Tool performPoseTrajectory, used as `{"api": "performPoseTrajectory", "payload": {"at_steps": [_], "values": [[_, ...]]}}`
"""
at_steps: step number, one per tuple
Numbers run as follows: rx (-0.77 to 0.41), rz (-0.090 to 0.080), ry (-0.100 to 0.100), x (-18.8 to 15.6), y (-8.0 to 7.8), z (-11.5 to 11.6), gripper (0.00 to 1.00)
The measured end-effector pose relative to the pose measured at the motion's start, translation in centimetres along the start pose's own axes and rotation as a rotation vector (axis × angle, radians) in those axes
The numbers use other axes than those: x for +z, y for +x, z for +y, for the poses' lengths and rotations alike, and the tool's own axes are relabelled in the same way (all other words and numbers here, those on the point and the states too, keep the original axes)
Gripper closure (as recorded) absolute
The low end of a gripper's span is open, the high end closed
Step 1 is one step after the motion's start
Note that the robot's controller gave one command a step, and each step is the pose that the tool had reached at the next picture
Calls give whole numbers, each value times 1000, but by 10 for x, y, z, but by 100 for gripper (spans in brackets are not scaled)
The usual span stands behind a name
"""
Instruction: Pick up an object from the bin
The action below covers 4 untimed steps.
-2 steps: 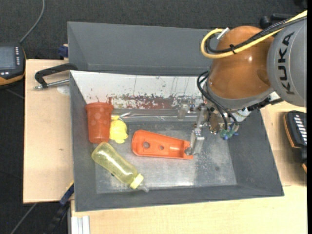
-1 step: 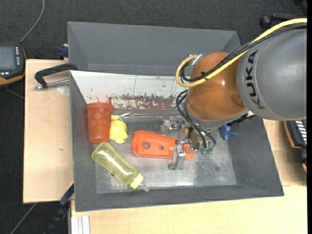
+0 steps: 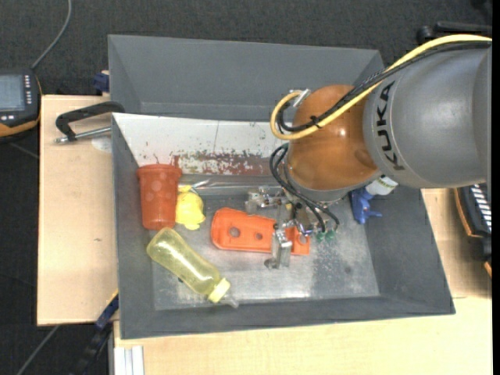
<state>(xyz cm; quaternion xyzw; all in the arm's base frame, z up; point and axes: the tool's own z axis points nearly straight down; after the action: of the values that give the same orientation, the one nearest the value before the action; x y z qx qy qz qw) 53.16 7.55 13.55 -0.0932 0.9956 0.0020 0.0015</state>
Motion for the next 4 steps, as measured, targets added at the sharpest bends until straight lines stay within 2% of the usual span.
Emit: {"api": "performPoseTrajectory", "payload": {"at_steps": [1,2,3,4], "values": [[-190,-2,1,65,-13,-13,100],[-190,-2,1,65,-13,-13,100],[-207,-7,1,-15,-14,-17,100],[-207,-7,1,-15,-14,-17,100]]}}
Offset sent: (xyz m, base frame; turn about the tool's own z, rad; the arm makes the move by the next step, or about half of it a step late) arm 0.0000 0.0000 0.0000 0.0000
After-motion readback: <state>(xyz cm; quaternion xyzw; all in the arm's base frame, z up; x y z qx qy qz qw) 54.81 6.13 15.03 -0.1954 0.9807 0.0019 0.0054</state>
